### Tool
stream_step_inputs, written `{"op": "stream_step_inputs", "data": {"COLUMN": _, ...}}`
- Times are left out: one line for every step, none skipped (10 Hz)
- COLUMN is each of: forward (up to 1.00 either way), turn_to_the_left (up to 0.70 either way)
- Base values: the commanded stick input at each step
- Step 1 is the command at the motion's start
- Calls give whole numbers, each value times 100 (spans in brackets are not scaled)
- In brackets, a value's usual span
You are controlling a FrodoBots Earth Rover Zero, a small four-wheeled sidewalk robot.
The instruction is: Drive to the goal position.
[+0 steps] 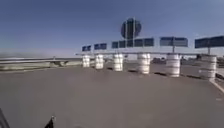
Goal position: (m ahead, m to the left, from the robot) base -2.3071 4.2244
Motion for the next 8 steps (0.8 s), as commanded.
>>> {"op": "stream_step_inputs", "data": {"forward": 0, "turn_to_the_left": 45}}
{"op": "stream_step_inputs", "data": {"forward": 0, "turn_to_the_left": 45}}
{"op": "stream_step_inputs", "data": {"forward": 0, "turn_to_the_left": 45}}
{"op": "stream_step_inputs", "data": {"forward": 0, "turn_to_the_left": 45}}
{"op": "stream_step_inputs", "data": {"forward": 0, "turn_to_the_left": 45}}
{"op": "stream_step_inputs", "data": {"forward": 0, "turn_to_the_left": 45}}
{"op": "stream_step_inputs", "data": {"forward": 0, "turn_to_the_left": 45}}
{"op": "stream_step_inputs", "data": {"forward": 0, "turn_to_the_left": 45}}
